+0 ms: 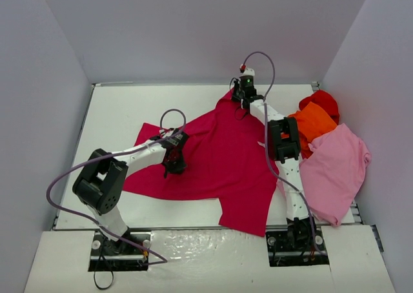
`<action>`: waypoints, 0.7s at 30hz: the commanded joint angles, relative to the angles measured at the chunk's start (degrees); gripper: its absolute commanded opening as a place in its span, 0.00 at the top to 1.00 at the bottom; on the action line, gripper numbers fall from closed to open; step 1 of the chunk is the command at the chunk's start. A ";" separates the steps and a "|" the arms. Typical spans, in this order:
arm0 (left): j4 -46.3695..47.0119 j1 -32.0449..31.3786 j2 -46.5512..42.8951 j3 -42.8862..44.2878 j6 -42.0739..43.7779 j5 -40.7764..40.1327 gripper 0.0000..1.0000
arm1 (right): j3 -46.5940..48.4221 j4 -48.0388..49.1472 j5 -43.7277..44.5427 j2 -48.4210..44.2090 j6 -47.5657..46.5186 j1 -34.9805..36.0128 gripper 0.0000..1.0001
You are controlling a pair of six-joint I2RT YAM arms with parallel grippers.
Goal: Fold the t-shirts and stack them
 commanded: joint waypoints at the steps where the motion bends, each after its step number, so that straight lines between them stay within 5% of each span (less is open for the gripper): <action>1: -0.67 -0.98 3.98 -3.44 -0.91 0.77 1.00 | -1.33 2.77 3.91 -10.98 -3.04 2.14 0.95; 21: -0.78 -1.24 2.89 -4.43 -0.58 0.63 1.00 | -4.85 -4.19 9.20 -12.44 -6.77 5.66 1.00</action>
